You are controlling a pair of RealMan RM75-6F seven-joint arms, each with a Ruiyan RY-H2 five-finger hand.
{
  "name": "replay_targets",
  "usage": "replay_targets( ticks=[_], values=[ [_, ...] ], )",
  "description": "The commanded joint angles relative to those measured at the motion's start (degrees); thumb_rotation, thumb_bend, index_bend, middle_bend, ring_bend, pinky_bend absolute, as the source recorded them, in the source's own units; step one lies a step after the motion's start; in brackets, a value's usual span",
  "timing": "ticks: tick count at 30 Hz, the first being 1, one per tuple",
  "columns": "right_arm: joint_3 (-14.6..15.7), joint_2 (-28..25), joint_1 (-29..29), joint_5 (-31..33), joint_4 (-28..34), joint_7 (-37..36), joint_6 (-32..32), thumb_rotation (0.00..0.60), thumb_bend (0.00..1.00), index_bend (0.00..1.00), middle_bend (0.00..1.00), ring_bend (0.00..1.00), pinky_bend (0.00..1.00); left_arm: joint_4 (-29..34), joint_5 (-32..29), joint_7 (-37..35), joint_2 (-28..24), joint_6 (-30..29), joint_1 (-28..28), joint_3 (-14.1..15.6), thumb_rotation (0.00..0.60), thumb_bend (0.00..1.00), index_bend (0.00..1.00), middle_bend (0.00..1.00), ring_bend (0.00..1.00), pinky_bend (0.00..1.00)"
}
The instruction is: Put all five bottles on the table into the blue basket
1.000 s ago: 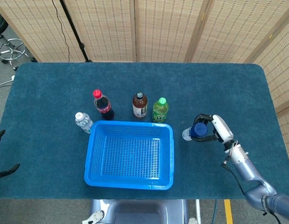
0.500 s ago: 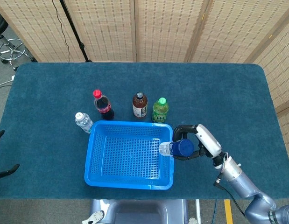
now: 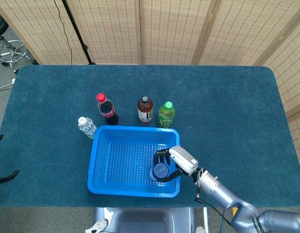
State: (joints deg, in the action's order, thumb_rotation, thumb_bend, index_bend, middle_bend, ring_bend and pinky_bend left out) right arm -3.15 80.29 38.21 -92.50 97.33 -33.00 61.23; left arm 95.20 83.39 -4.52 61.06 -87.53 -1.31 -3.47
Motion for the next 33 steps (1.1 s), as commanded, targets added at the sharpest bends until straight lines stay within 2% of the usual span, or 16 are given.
replay_targets(
  ticks=[1, 3, 4, 6, 8, 9, 12, 14, 17, 20, 23, 25, 28, 30, 33],
  values=[
    [1.1, -0.1, 0.1, -1.2, -0.7, -0.4, -0.2, 0.600, 0.19, 0.57, 0.55, 0.55, 0.62, 0.0, 0.0, -0.1, -0.1, 0.1, 0.0, 0.0, 0.600, 0.02, 0.00, 0.00, 0.00, 0.00],
    [1.7, -0.5, 0.4, -2.4, -1.0, -1.4, -0.4, 0.600, 0.14, 0.47, 0.47, 0.47, 0.60, 0.0, 0.1, -0.2, -0.1, 0.0, 0.0, 0.0, 0.600, 0.02, 0.00, 0.00, 0.00, 0.00],
    [2.2, -0.9, 0.6, -3.3, -1.4, -1.9, -0.3, 0.600, 0.09, 0.39, 0.39, 0.39, 0.56, 0.1, 0.1, -0.2, -0.1, 0.0, 0.0, 0.0, 0.600, 0.02, 0.00, 0.00, 0.00, 0.00],
    [3.3, -1.9, 0.9, -4.6, -1.9, -2.0, -1.0, 0.600, 0.01, 0.24, 0.24, 0.24, 0.46, 0.1, 0.1, -0.1, 0.0, 0.1, -0.1, 0.0, 0.600, 0.02, 0.00, 0.00, 0.00, 0.00],
    [5.2, -4.9, 1.6, -4.4, -0.1, -1.7, -4.1, 0.600, 0.00, 0.10, 0.07, 0.07, 0.31, -0.2, 0.5, 0.2, 0.2, 0.0, -0.2, 0.0, 0.600, 0.02, 0.00, 0.00, 0.00, 0.00],
    [5.6, -6.5, 2.0, -4.0, 1.1, -1.4, -5.3, 0.600, 0.00, 0.05, 0.02, 0.02, 0.25, -0.4, 0.5, 0.2, 0.3, -0.1, -0.2, -0.1, 0.600, 0.02, 0.00, 0.00, 0.00, 0.00],
    [6.0, -8.8, 1.4, -3.2, 3.0, 0.1, -5.0, 0.600, 0.00, 0.00, 0.00, 0.00, 0.12, -1.0, 0.7, -0.9, 0.5, 0.1, -0.6, -0.3, 0.600, 0.02, 0.00, 0.00, 0.00, 0.00],
    [6.1, -11.2, 0.2, -3.4, 4.8, 1.2, -2.6, 0.600, 0.00, 0.00, 0.00, 0.00, 0.09, -2.1, 1.0, -3.1, 0.4, 1.2, -1.4, -0.5, 0.600, 0.02, 0.00, 0.00, 0.00, 0.00],
    [6.4, -15.2, -1.7, -4.4, 6.8, 3.8, 1.0, 0.600, 0.00, 0.00, 0.00, 0.00, 0.08, -3.6, 0.3, -7.3, 0.1, 3.9, -2.8, -0.9, 0.600, 0.02, 0.00, 0.00, 0.00, 0.00],
    [6.9, -21.7, -5.6, -5.3, 8.6, 12.0, 7.0, 0.600, 0.00, 0.00, 0.00, 0.00, 0.08, -6.3, -1.4, -12.6, 0.3, 7.4, -4.9, -2.3, 0.600, 0.03, 0.00, 0.00, 0.00, 0.00],
    [7.2, -25.0, -9.2, -4.6, 9.3, 18.5, 11.3, 0.600, 0.00, 0.00, 0.00, 0.00, 0.04, -9.4, -1.0, -17.6, 1.3, 9.5, -6.7, -2.9, 0.600, 0.02, 0.00, 0.00, 0.00, 0.00],
    [7.7, -26.4, -12.5, -3.9, 8.6, 21.9, 14.9, 0.600, 0.00, 0.00, 0.00, 0.00, 0.01, -11.9, 0.8, -23.5, 2.3, 11.7, -8.4, -2.6, 0.600, 0.02, 0.00, 0.00, 0.00, 0.00],
    [8.7, -26.6, -17.0, -2.9, 6.2, 25.2, 19.1, 0.600, 0.00, 0.00, 0.00, 0.00, 0.00, -15.8, 5.6, -37.1, 3.2, 15.1, -11.6, -1.0, 0.600, 0.02, 0.00, 0.00, 0.00, 0.00],
    [9.3, -25.4, -20.6, -2.0, 3.5, 25.0, 22.5, 0.600, 0.00, 0.00, 0.00, 0.00, 0.00, -20.7, 7.6, -45.2, 6.0, 15.3, -13.6, -1.1, 0.600, 0.01, 0.00, 0.00, 0.00, 0.00],
    [9.5, -23.6, -23.5, -1.6, 0.1, 23.8, 25.3, 0.600, 0.00, 0.00, 0.00, 0.00, 0.00, -26.9, 8.5, -51.5, 9.9, 14.3, -15.0, -1.2, 0.600, 0.00, 0.00, 0.00, 0.00, 0.00]
  ],
)
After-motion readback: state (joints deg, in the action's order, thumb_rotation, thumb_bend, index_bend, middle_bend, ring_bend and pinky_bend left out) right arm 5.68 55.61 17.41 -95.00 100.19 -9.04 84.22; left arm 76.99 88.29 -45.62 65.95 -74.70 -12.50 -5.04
